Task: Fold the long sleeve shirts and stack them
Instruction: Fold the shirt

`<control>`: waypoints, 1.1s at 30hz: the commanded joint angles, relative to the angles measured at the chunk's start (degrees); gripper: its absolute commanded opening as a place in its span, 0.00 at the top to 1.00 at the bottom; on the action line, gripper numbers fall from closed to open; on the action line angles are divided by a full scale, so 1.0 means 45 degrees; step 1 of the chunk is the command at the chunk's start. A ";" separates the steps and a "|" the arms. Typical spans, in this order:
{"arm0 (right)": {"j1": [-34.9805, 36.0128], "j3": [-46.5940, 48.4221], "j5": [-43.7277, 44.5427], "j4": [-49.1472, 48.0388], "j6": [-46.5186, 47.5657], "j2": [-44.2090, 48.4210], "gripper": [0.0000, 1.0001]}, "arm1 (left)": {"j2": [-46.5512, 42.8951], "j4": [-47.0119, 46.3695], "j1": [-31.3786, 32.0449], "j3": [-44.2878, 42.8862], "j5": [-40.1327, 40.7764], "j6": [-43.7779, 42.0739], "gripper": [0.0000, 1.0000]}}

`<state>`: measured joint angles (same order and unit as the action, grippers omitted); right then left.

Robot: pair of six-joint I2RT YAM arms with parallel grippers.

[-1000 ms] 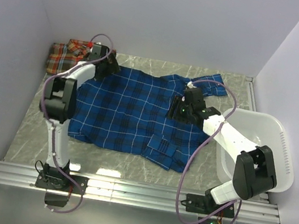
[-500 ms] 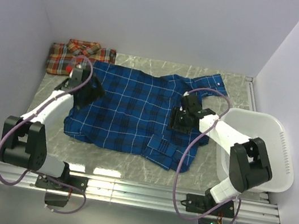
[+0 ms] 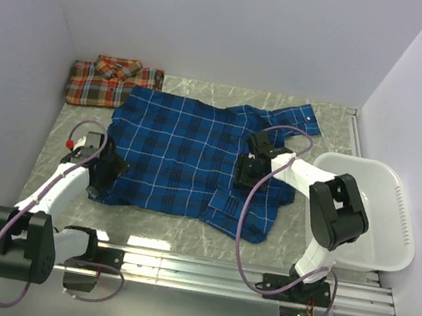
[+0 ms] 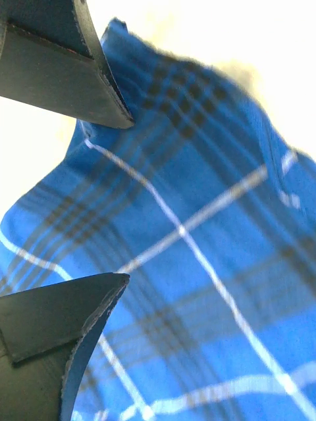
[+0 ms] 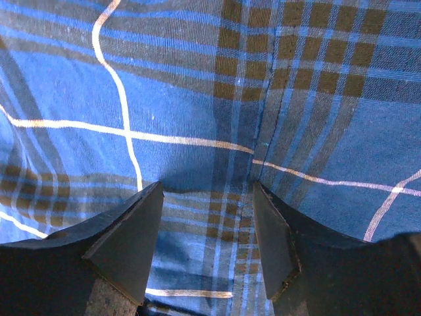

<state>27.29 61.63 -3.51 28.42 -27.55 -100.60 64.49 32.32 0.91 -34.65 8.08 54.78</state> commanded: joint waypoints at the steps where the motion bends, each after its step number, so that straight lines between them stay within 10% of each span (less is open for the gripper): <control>1: -0.0029 0.0543 0.0155 -0.0008 0.0126 -0.0476 0.36 | -0.0366 0.0476 -0.0491 0.0766 0.0179 0.0775 0.03; 16: -0.0224 0.0937 -0.0664 -0.1159 0.1960 0.1042 0.36 | 0.2056 -0.1361 -0.1354 -0.1184 -0.0193 -0.0142 0.03; 33: 0.0439 -0.1859 -0.5079 -0.1377 0.3836 0.2590 0.30 | -0.0912 -0.1087 -0.1373 -0.2417 0.1252 -0.3932 0.01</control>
<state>27.88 52.60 -23.59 22.35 -12.75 -88.86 62.39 28.75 -4.97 -46.44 11.66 41.10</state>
